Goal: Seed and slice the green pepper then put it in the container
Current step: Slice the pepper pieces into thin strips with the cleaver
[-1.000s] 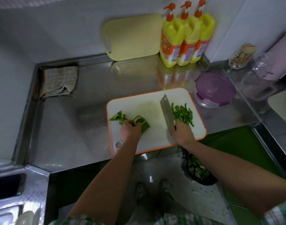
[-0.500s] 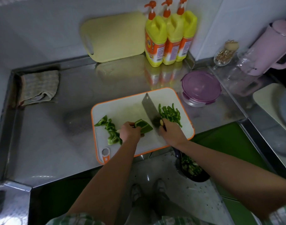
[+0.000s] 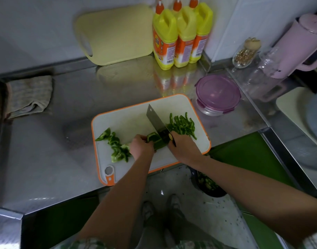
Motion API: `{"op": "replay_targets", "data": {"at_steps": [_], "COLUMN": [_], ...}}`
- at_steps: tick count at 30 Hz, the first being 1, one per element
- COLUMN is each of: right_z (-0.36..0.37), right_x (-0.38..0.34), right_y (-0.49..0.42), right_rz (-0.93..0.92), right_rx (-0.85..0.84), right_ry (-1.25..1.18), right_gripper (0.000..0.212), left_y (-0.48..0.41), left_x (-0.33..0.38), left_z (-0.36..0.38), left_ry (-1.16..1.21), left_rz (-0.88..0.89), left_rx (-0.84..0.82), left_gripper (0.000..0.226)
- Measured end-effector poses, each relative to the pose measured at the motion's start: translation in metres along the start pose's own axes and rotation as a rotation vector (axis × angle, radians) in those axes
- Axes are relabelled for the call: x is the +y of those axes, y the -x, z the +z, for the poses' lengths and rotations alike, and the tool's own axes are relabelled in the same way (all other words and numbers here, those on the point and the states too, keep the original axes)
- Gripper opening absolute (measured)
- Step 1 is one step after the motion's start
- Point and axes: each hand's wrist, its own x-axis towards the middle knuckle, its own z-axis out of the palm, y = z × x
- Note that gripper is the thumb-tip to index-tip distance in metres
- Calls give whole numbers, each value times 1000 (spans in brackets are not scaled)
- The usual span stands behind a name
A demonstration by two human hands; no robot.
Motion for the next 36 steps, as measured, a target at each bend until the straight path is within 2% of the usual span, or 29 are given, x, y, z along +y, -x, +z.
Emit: {"op": "replay_targets", "data": {"at_steps": [11, 22, 30, 33, 36], "right_z": [-1, 19, 19, 16, 10], "right_x": [-6, -12, -4, 1, 3], "right_y": [5, -7, -15, -14, -9], "right_rz": [30, 83, 55, 47, 9], "right_rx": [-66, -78, 8, 30, 30], "right_ry": [106, 175, 72, 19, 4], "right_gripper": [12, 6, 11, 10, 12], "left_y": [1, 1, 3, 3, 3], "left_x": [1, 1, -4, -2, 0], "left_z": [0, -1, -6, -5, -5], "left_ry": [-10, -37, -43, -41, -49], "left_rz": [-2, -15, -16, -14, -15], "left_rx": [16, -43, -102, -75, -48], "left_gripper": [19, 20, 10, 9, 17]}}
